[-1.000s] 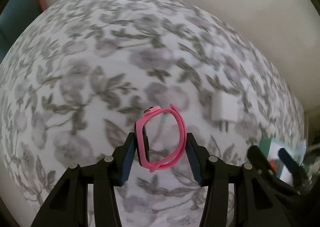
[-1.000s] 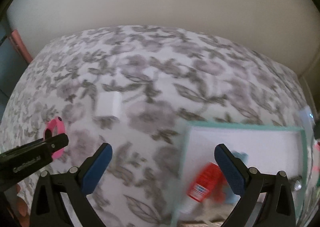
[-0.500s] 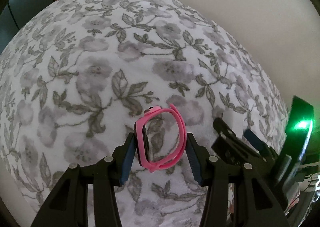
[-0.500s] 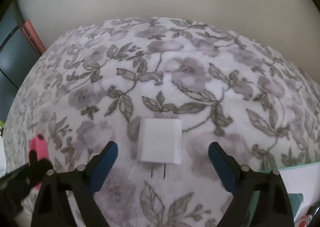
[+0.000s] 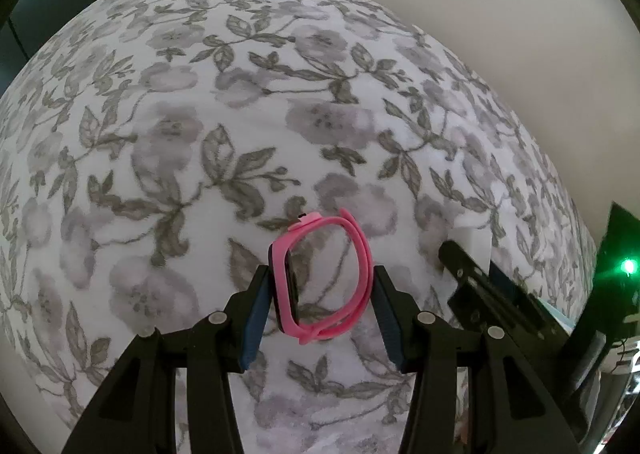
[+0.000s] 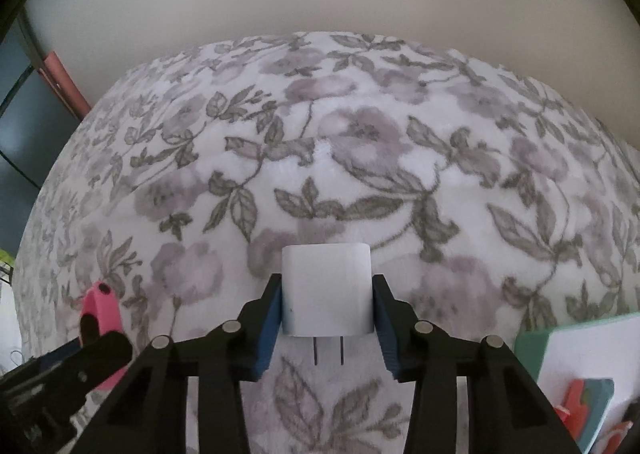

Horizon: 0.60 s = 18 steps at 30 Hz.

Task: Organize rigid objects
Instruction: 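Lift the pink band with the left gripper while right gripper grasps the white charger cube, then carry the pink band in the left gripper while right gripper carries the white charger into the tray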

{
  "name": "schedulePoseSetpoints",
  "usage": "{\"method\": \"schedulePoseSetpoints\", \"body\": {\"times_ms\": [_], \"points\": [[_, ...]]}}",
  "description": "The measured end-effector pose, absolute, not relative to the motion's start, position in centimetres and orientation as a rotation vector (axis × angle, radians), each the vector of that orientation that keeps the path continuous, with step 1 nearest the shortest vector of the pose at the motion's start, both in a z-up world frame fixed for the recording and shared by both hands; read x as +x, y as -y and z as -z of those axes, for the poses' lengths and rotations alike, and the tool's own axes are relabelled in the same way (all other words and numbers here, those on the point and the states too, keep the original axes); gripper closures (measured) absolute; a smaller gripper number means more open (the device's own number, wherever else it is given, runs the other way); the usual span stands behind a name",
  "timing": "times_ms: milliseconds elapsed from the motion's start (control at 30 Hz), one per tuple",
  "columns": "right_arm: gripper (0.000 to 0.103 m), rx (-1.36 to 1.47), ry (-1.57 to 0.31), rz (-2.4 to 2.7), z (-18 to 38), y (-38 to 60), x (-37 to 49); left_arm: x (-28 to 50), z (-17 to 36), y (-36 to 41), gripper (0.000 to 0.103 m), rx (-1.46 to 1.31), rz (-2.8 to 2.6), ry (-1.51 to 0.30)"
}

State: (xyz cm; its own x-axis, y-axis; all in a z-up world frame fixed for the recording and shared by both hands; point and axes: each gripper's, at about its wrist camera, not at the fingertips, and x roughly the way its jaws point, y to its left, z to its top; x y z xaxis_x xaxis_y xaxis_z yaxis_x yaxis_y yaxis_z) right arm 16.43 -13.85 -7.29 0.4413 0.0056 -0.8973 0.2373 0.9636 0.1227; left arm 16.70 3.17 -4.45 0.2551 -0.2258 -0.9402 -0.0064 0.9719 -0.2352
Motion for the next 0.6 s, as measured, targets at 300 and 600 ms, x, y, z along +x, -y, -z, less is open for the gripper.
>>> {"method": "schedulePoseSetpoints", "body": {"times_ms": [300, 600], "points": [[0.058, 0.335, -1.086, 0.139, 5.6, 15.0, 11.7, 15.5, 2.5, -0.7, 0.052, -0.159, 0.207, -1.272], [0.058, 0.410, -0.978, 0.137, 0.6, 17.3, 5.5, 12.2, -1.7, 3.2, 0.052, -0.037, 0.286, -1.156]]}}
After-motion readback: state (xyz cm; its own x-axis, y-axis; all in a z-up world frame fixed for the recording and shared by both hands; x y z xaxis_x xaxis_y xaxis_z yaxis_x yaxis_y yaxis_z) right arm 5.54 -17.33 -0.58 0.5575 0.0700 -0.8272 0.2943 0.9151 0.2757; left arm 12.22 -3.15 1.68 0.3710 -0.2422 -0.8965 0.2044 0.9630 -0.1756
